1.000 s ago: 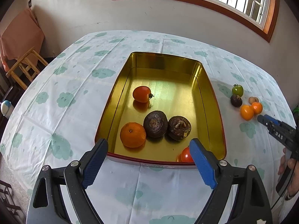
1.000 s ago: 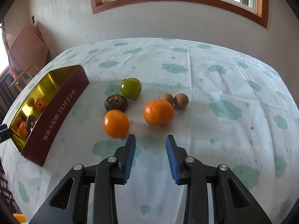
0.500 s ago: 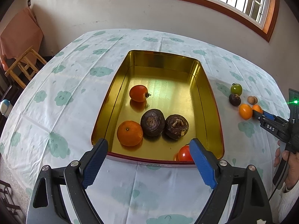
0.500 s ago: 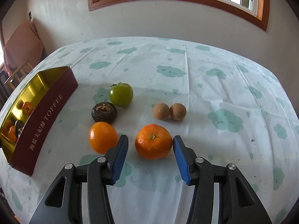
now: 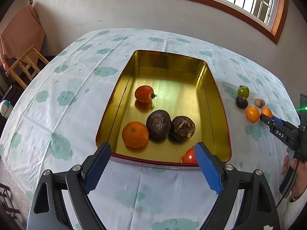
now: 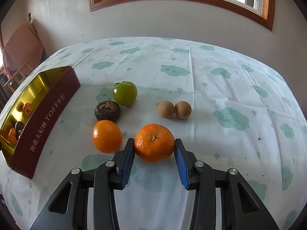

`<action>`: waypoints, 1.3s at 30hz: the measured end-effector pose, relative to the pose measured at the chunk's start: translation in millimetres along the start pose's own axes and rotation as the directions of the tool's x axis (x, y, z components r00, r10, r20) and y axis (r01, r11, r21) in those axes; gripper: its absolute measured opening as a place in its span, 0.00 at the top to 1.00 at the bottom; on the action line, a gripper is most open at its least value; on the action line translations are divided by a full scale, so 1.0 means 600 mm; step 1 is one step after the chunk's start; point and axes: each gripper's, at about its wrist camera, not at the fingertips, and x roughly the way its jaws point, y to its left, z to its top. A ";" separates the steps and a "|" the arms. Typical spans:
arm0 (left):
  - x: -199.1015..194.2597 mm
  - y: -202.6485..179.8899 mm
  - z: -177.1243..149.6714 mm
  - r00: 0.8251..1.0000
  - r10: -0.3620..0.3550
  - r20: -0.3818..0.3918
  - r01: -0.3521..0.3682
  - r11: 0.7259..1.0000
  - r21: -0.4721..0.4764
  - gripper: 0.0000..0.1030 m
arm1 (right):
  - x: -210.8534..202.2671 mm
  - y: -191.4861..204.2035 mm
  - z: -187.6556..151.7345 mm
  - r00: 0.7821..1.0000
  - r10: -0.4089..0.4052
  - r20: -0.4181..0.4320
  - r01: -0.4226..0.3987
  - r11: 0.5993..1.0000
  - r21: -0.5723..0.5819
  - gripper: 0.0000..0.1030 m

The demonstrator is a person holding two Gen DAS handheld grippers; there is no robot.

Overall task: Organize fruits
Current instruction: 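Carry the mandarin over the tin and open the right tool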

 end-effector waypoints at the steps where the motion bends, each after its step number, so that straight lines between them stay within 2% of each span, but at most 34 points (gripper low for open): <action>1: 0.000 0.000 0.000 1.000 0.000 0.000 0.000 1.000 0.000 0.16 | -0.006 0.002 0.001 1.000 -0.001 0.006 0.001 1.000 -0.003 0.59; 12: -0.016 0.015 -0.006 1.000 0.004 0.013 -0.004 0.999 -0.040 0.14 | -0.054 0.061 0.017 0.995 0.081 0.060 -0.078 0.996 -0.048 0.59; 19: -0.025 0.039 -0.003 0.999 0.027 0.029 -0.024 0.997 -0.077 0.09 | -0.084 0.137 0.022 0.977 0.195 0.084 -0.184 0.975 -0.125 0.59; 28: -0.030 0.075 -0.005 0.998 0.053 0.026 -0.049 0.990 -0.131 0.09 | -0.100 0.238 0.020 0.948 0.313 0.064 -0.291 0.929 -0.229 0.59; 39: -0.030 0.104 -0.012 0.995 0.098 0.015 -0.094 0.983 -0.157 0.09 | -0.090 0.309 0.004 0.934 0.356 0.005 -0.338 0.891 -0.302 0.59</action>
